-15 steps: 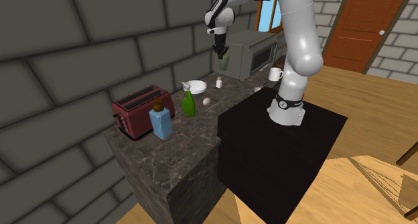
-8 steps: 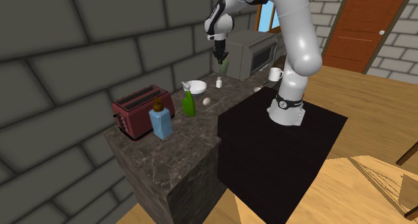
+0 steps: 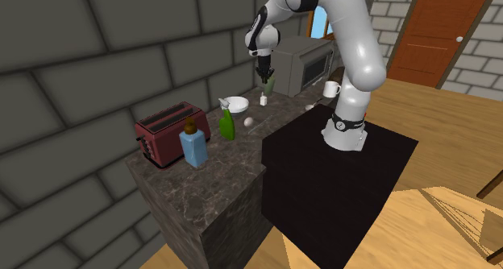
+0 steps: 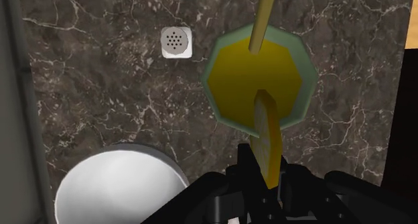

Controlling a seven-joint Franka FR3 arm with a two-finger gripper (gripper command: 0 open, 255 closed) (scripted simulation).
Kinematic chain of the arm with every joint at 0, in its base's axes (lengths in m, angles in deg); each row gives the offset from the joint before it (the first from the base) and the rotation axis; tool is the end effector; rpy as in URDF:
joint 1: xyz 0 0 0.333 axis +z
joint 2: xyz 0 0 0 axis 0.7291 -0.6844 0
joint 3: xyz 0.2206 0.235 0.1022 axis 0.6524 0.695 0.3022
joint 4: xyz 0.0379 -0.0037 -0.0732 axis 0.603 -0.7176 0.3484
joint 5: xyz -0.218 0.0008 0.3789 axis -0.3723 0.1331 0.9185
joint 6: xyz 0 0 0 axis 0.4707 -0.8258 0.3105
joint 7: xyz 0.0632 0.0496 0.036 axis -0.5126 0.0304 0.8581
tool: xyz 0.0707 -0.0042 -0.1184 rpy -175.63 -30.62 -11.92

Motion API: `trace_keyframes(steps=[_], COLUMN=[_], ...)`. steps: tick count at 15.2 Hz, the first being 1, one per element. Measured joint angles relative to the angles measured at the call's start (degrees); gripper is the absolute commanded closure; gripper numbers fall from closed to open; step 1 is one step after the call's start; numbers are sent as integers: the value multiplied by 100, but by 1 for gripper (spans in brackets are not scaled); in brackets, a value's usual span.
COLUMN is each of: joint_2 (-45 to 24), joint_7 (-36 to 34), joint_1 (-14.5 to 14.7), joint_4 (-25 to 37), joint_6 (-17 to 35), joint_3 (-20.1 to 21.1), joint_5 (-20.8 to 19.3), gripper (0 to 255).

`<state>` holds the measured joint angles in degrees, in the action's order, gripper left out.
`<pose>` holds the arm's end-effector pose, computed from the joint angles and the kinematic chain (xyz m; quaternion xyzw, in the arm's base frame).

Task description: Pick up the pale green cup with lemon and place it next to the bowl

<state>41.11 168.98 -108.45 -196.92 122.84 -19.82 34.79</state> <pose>-0.1257 -0.6262 0.1971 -0.9974 -0.0656 0.0150 0.0257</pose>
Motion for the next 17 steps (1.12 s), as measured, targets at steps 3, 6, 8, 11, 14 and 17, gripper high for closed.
trace_keyframes(steps=[3, 6, 8, 11, 14, 17], joint_2=[-150, -314, -441, -626, -822, -978], joint_7=[75, 159, 210, 278, 351, 425], joint_1=[-79, -174, -245, -344, -448, -537], joint_4=[-15, -12, 20, 73, 127, 147], joint_6=[147, 294, 378, 502, 640, 776], joint_3=[114, 235, 324, 454, 594, 712], joint_5=[131, 267, 359, 490, 626, 741], gripper=[255, 255, 255, 255, 255, 255])
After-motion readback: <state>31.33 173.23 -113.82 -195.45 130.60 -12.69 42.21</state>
